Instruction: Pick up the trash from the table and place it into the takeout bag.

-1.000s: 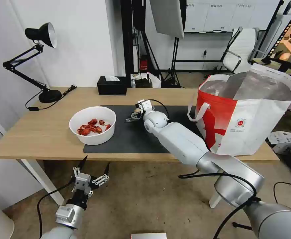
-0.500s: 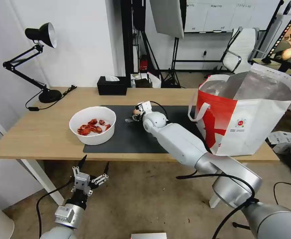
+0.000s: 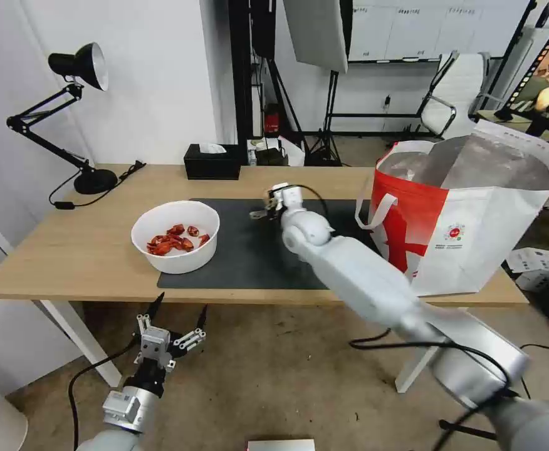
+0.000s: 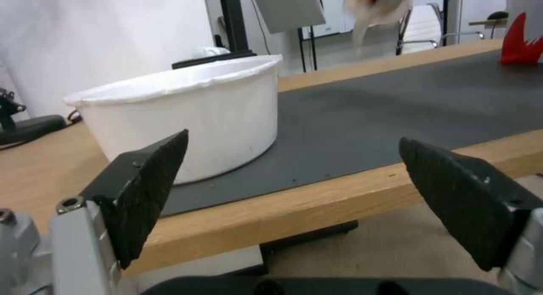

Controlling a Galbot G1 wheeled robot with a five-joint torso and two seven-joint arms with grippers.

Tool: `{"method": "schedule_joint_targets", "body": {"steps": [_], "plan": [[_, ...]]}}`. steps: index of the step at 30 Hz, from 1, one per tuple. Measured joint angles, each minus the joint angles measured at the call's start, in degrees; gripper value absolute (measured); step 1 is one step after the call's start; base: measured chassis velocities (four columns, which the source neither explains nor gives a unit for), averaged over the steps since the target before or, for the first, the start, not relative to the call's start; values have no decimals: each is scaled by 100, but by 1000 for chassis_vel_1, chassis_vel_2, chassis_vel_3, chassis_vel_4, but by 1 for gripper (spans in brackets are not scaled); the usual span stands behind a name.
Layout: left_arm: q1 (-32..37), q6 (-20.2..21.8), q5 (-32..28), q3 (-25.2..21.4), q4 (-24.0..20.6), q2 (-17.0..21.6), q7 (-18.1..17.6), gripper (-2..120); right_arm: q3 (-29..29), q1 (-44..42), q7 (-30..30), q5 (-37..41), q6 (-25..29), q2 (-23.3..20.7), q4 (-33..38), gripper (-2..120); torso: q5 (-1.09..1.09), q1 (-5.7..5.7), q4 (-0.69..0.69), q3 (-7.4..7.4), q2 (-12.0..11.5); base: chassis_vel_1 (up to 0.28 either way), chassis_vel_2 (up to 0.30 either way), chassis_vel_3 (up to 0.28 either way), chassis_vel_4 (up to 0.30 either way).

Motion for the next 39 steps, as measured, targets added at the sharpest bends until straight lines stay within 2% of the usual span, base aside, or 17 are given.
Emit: {"method": "schedule_joint_targets", "body": {"steps": [2, 3, 4, 6, 11, 13, 19, 24, 25, 27, 29, 30, 31, 33, 35, 36, 39], "plan": [[7, 0, 1, 2, -14, 3, 0, 100, 73, -95, 71, 12, 22, -204, 380, 6, 0, 0, 0, 0, 0, 0, 0, 0, 0], [16, 0, 5, 15, -40, 11, 0, 100, 270, -252, 196, 36, 74, -660, 1141, 6, 0, 0, 2, 0, 0, 0, 0, 0, 0], [16, 0, 5, 15, -40, 11, 0, 100, 270, -252, 196, 36, 74, -660, 1141, 6, 0, 0, 2, 0, 0, 0, 0, 0, 0], [15, 0, 12, 53, -89, 32, 1, 100, 775, -412, 553, 294, 89, -1635, 2401, 6, 0, -1, 0, -1, 1, 0, 0, 0, 0], [8, 6, 26, 84, -104, 47, 2, 100, 1143, -363, 1242, 746, -167, -2164, 2943, 6, 1, -1, 0, -1, 0, 0, 0, 0, 0], [15, 7, 63, 111, -114, 37, 2, 100, 1490, -284, 2299, 1467, -627, -2610, 3251, 6, -2, -1, 0, -1, 1, 0, 0, 0, 0], [65, 2, 125, 163, -188, -12, 18, 100, 1763, -411, 2855, 2461, -816, -3319, 3341, 6, -1, -1, -1, -1, 1, 0, 0, 0, 0], [114, 0, 129, 152, -263, -17, 68, 100, 1854, -587, 2806, 2682, -989, -3489, 3346, 17, -1, 0, 1, 0, 0, 0, 0, 0, 0], [144, 0, 129, 142, -299, -19, 87, 100, 1870, -641, 2775, 2685, -1066, -3502, 3348, 24, -2, -1, 1, 0, 0, 0, 0, 0, 0], [160, 0, 129, 136, -317, -21, 93, 100, 1877, -664, 2760, 2685, -1101, -3508, 3352, 25, -2, 0, 1, 0, 0, 0, 0, 0, 0], [226, 0, 130, 114, -376, -25, 104, 100, 1886, -715, 2714, 2672, -1160, -3512, 3363, 37, -2, -1, 2, 0, 0, 0, 0, 0, 0], [226, 0, 130, 114, -376, -25, 104, 100, 1886, -715, 2714, 2672, -1160, -3512, 3363, 37, -2, -1, 2, 0, 0, 0, 0, 0, 0], [279, -2, 135, 91, -420, -30, 111, 100, 1886, -724, 2693, 2645, -1170, -3513, 3370, 45, -2, 0, 2, 0, 0, 0, 0, 0, 0], [299, -5, 137, 83, -439, -35, 114, 100, 1886, -724, 2684, 2629, -1171, -3512, 3376, 47, -2, 0, 2, 0, 0, 0, 0, 0, 0], [365, -21, 164, 53, -513, -73, 119, 100, 1886, -723, 2642, 2598, -1172, -3562, 3430, 60, -3, 0, 2, 0, 0, 0, 0, 0, 0], [365, -21, 164, 53, -513, -73, 119, 100, 1886, -723, 2642, 2598, -1172, -3562, 3430, 60, -3, 0, 2, 0, 0, 0, 0, 0, 0], [408, -26, 199, 45, -569, -116, 120, 100, 1928, -745, 2627, 2582, -1163, -3633, 3514, 76, -3, 0, 2, 0, 0, 0, 0, 0, 0]]}}
